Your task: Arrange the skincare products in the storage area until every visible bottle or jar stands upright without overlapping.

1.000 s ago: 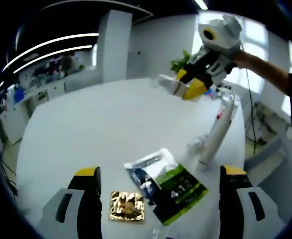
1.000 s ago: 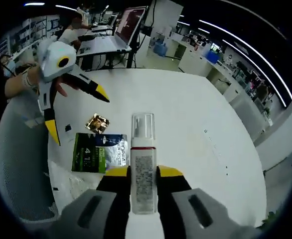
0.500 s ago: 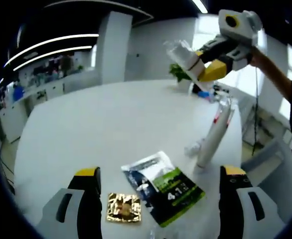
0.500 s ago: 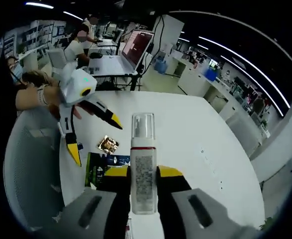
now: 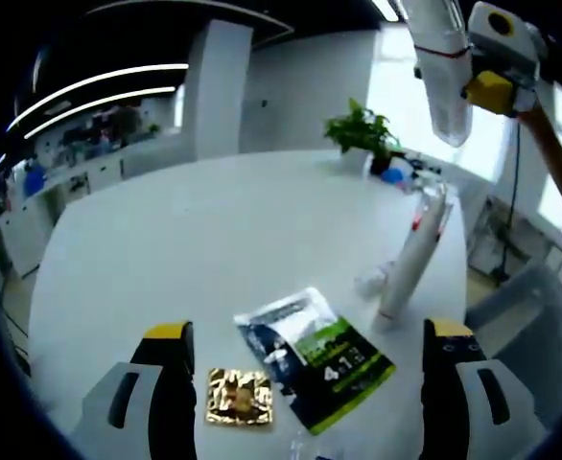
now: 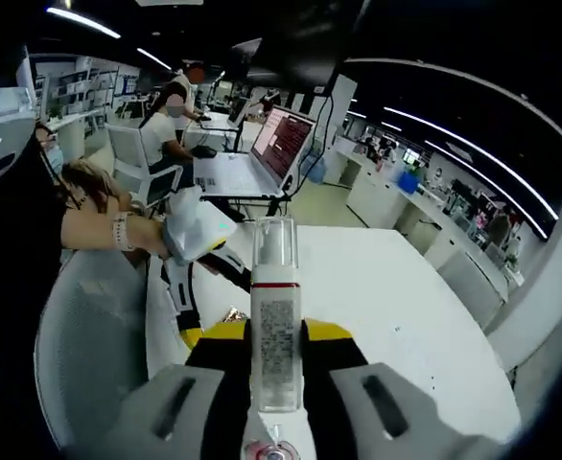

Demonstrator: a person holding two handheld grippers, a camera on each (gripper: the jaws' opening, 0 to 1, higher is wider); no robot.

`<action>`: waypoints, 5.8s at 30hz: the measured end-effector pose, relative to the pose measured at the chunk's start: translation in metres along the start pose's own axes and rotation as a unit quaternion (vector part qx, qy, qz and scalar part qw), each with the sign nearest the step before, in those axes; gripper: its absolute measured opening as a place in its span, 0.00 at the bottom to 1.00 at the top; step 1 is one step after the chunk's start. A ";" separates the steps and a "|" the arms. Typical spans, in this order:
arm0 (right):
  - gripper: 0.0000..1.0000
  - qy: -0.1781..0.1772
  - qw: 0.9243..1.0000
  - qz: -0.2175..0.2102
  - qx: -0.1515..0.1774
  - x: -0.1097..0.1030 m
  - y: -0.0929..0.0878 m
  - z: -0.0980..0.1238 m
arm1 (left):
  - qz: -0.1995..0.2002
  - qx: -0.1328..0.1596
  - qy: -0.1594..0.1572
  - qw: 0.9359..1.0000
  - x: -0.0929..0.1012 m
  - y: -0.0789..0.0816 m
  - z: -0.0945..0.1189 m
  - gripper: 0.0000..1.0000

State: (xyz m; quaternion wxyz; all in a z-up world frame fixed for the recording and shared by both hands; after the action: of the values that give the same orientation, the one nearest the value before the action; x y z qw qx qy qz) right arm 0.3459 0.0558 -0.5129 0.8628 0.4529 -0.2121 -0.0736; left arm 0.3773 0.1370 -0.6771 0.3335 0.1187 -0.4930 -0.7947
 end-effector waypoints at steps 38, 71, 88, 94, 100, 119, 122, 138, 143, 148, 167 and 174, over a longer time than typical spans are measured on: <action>0.18 0.003 0.987 -0.161 0.006 -0.092 -0.098 -0.029 | -0.020 -0.086 -0.028 0.996 0.017 -0.038 -0.011 0.97; 0.19 -0.052 0.984 -0.171 -0.010 -0.103 -0.132 -0.044 | 0.171 0.074 -0.104 0.977 0.089 0.010 0.014 0.80; 0.19 -0.059 0.985 -0.160 -0.010 -0.105 -0.131 -0.050 | 0.225 0.018 -0.117 0.967 0.109 -0.015 -0.004 0.44; 0.19 -0.057 0.988 -0.143 -0.016 -0.107 -0.132 -0.051 | 0.237 0.027 -0.115 0.964 0.101 -0.013 -0.002 0.29; 0.19 -0.054 0.989 -0.134 -0.026 -0.109 -0.134 -0.054 | 0.247 0.020 -0.122 0.961 0.105 -0.016 -0.004 0.24; 0.25 -0.041 0.986 -0.157 -0.034 -0.108 -0.142 -0.058 | 0.150 0.011 -0.113 0.982 0.103 -0.015 -0.003 0.18; 0.26 -0.028 0.984 -0.173 -0.028 -0.111 -0.141 -0.058 | 0.158 0.011 -0.117 0.980 0.102 -0.016 0.001 0.18; 0.25 0.042 0.983 -0.174 -0.032 -0.132 -0.142 -0.061 | 0.065 -0.003 -0.170 0.983 0.121 -0.021 0.011 0.18; 0.28 0.070 0.978 -0.196 -0.022 -0.140 -0.138 -0.061 | 0.048 0.000 -0.194 0.980 0.125 -0.023 0.021 0.18; 0.27 0.100 0.975 -0.196 -0.015 -0.150 -0.133 -0.061 | 0.018 0.001 -0.222 0.975 0.132 -0.025 0.030 0.18; 0.23 0.080 0.975 -0.204 -0.018 -0.145 -0.135 -0.061 | 0.013 0.029 -0.210 0.977 0.130 -0.015 0.023 0.19; 0.23 0.030 0.979 -0.197 -0.043 -0.130 -0.146 -0.059 | 0.082 0.040 -0.177 0.980 0.116 -0.010 0.018 0.23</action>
State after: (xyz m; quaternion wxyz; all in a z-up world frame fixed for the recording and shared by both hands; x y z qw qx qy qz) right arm 0.2637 0.0571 -0.7001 0.8562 0.4498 -0.0895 -0.2378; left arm 0.2764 0.0773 -0.6608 0.2998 -0.0514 -0.5835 -0.7530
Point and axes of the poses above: the point that each gripper's makers call its tool centre point, and the gripper's own axes: z roughly backward along the fingers, x roughly to its right, y roughly out of its top, the point moved 2 cm from there along z, roughly backward along the fingers
